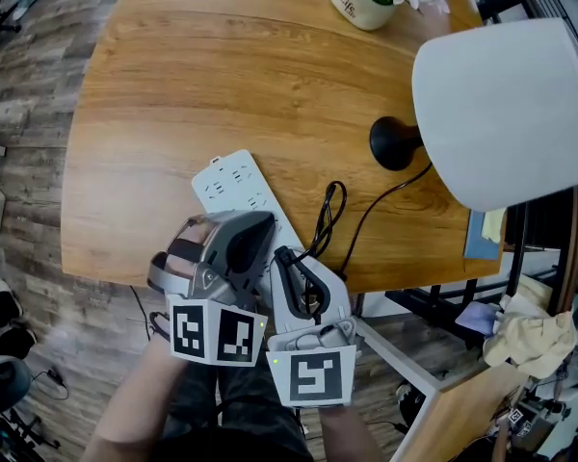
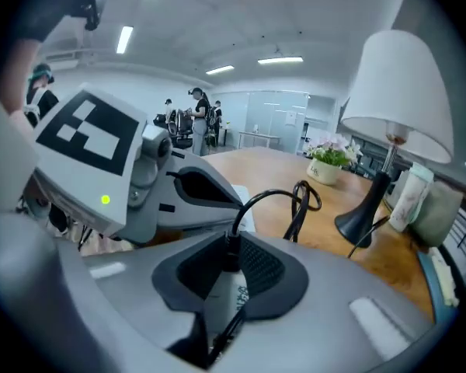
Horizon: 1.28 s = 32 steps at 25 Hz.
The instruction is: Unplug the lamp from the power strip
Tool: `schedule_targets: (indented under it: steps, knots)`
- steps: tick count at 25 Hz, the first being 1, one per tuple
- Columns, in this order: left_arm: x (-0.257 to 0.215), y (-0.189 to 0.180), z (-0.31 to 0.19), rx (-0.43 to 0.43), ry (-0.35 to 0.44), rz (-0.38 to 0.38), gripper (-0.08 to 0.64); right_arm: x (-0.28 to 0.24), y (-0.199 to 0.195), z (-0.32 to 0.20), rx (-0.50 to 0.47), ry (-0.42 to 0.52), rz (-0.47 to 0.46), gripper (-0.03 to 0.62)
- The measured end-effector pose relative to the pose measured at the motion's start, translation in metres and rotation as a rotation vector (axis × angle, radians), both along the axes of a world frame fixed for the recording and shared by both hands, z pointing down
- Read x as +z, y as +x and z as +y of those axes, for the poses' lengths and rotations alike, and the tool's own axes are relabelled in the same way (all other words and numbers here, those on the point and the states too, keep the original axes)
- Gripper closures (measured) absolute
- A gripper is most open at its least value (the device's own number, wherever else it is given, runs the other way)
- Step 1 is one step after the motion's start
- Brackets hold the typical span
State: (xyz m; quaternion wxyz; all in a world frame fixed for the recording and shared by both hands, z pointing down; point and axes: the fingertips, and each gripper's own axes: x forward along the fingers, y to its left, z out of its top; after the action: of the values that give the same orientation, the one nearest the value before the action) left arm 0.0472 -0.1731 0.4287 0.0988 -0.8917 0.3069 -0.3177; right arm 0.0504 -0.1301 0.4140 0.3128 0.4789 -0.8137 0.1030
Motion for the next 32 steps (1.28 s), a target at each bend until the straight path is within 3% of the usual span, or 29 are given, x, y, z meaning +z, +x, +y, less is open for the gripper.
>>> schedule_targets:
  steps: [2, 5, 7, 9, 11, 13, 14, 18, 20, 23, 25, 27, 28, 31, 32]
  knots:
    - [0.000, 0.000, 0.000, -0.002, 0.000, 0.000, 0.566, -0.001, -0.002, 0.000, 0.020, 0.025, -0.017, 0.526]
    - [0.000, 0.000, 0.000, 0.005, 0.006, -0.005, 0.566, -0.002, 0.005, -0.003, 0.102, -0.027, -0.234, 0.526]
    - [0.000, 0.001, 0.001, 0.011, 0.007, -0.007, 0.566, -0.001, 0.010, -0.005, 0.110, -0.062, -0.305, 0.525]
    - [0.000, 0.000, 0.001, 0.012, 0.005, -0.006, 0.566, -0.002, 0.009, -0.005, 0.092, -0.045, -0.251, 0.525]
    - [0.000, 0.000, 0.002, 0.012, 0.003, -0.003, 0.566, -0.003, 0.003, -0.003, 0.045, -0.015, -0.103, 0.526]
    - [0.000, 0.000, 0.002, 0.013, 0.001, -0.001, 0.566, -0.002, -0.001, 0.001, 0.025, -0.002, -0.016, 0.526]
    - [0.000, 0.000, 0.002, 0.013, 0.001, -0.002, 0.566, -0.002, -0.001, 0.001, 0.032, 0.005, -0.023, 0.527]
    - [0.000, 0.001, 0.002, 0.015, 0.007, -0.008, 0.566, -0.002, 0.008, -0.004, 0.120, -0.053, -0.241, 0.526]
    - [0.000, 0.000, 0.002, 0.016, 0.008, -0.009, 0.566, -0.003, 0.008, -0.004, 0.088, -0.049, -0.201, 0.526]
    - [0.000, 0.000, 0.002, 0.016, 0.005, -0.007, 0.566, -0.003, 0.000, 0.000, 0.005, -0.007, 0.006, 0.528]
    - [0.000, 0.000, 0.002, 0.015, 0.004, -0.006, 0.566, -0.003, -0.002, -0.001, 0.022, 0.008, -0.022, 0.526]
    - [0.000, 0.000, 0.002, 0.013, 0.007, -0.009, 0.566, -0.004, 0.003, -0.004, 0.091, -0.028, -0.185, 0.526]
    - [0.000, 0.000, 0.002, 0.012, 0.007, -0.009, 0.566, -0.004, 0.005, -0.004, 0.098, -0.048, -0.217, 0.526]
    - [0.000, 0.000, 0.003, 0.012, 0.003, -0.005, 0.566, -0.004, 0.001, -0.001, 0.020, -0.032, -0.045, 0.526]
    - [0.000, 0.000, 0.003, 0.011, 0.002, -0.004, 0.566, -0.003, -0.001, 0.000, 0.022, -0.026, -0.033, 0.528]
